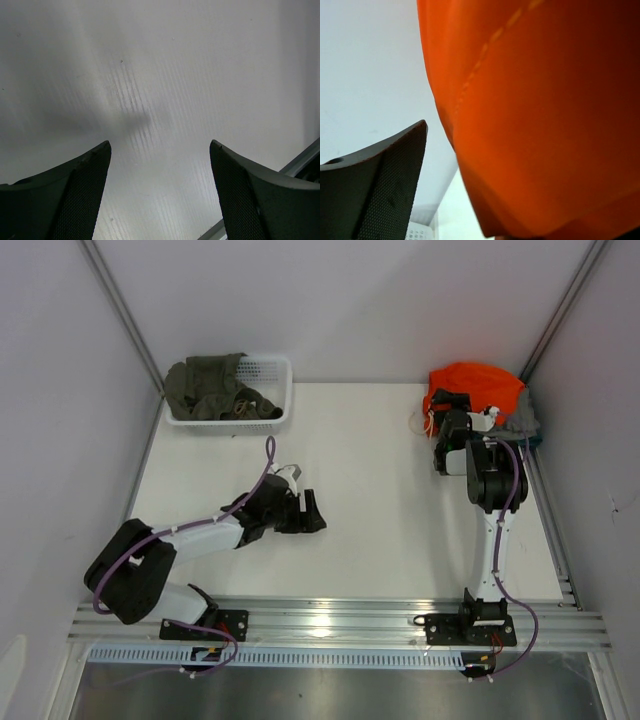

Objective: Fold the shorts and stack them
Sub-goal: Neatly place the folded shorts to the corner

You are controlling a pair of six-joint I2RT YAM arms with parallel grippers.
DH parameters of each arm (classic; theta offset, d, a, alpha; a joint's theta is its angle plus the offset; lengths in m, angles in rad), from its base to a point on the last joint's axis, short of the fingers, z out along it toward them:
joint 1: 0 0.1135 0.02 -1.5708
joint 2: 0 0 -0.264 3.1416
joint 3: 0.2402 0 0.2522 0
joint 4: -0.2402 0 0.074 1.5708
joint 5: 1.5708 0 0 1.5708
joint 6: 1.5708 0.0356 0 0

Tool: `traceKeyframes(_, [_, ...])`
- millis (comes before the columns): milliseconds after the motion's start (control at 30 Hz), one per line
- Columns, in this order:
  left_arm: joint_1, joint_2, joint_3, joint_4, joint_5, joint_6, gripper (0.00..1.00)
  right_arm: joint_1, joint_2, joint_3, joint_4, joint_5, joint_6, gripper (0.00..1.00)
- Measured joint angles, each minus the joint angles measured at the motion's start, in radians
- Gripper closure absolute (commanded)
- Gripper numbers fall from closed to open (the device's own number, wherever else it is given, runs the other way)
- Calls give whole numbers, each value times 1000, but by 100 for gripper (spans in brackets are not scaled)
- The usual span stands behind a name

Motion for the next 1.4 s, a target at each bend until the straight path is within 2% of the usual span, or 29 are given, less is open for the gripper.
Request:
traceKeyframes(200, [0,0,10,-11,-1,1,18,-16,49,97,-21,3,33,19])
traceKeyframes(267, [0,0,10,-15,-1,1,18,-19,68,130,-34,3,41,29])
traceKeyframes(300, [0,0,11,-16,-1,1,18,-20,76,143,-40,3,45,42])
traceKeyframes(433, [0,5,14,-17,-1,1,18,-32,98,184,-64,-7,71,55])
traceKeyframes(500, [0,13,18,-16,-1,1,18,-39,98,188,-80,-11,87,56])
traceKeyframes(533, [0,16,19,-16,-1,1,18,-42,98,192,-92,-13,97,53])
traceKeyframes(567, [0,18,19,-15,-1,1,18,-42,96,193,-105,-13,112,45])
traceKeyframes(600, [0,19,19,-15,0,0,18,-42,93,192,-119,-10,129,43])
traceKeyframes(633, [0,19,19,-15,0,0,18,-40,87,191,-136,-5,142,47])
traceKeyframes(667, [0,19,19,-15,0,0,18,-38,81,189,-149,-1,153,54])
traceKeyframes(733, [0,19,19,-14,0,0,18,-35,59,177,-186,13,192,57])
traceKeyframes(767, [0,19,19,-14,0,0,18,-35,51,175,-196,18,208,75])
traceKeyframes(800, [0,19,19,-14,0,0,18,-35,47,175,-208,19,224,84])
traceKeyframes(833, [0,18,19,-14,0,0,18,-36,44,175,-215,20,252,87])
traceKeyframes(933, [0,7,13,-15,-1,0,18,-36,44,175,-243,16,334,88])
traceKeyframes(1033, [0,-15,6,-14,-2,-1,18,-36,34,176,-301,10,396,81])
traceKeyframes(1200, [0,-32,-5,-12,-2,-3,18,-25,-10,249,-549,6,512,73])
traceKeyframes(1333, [-1,-50,-23,-5,-1,-10,18,-27,-31,368,-753,-19,589,56])
traceKeyframes(1400, [-1,-64,-35,-1,-2,-10,18,-37,-45,400,-806,-38,609,54])
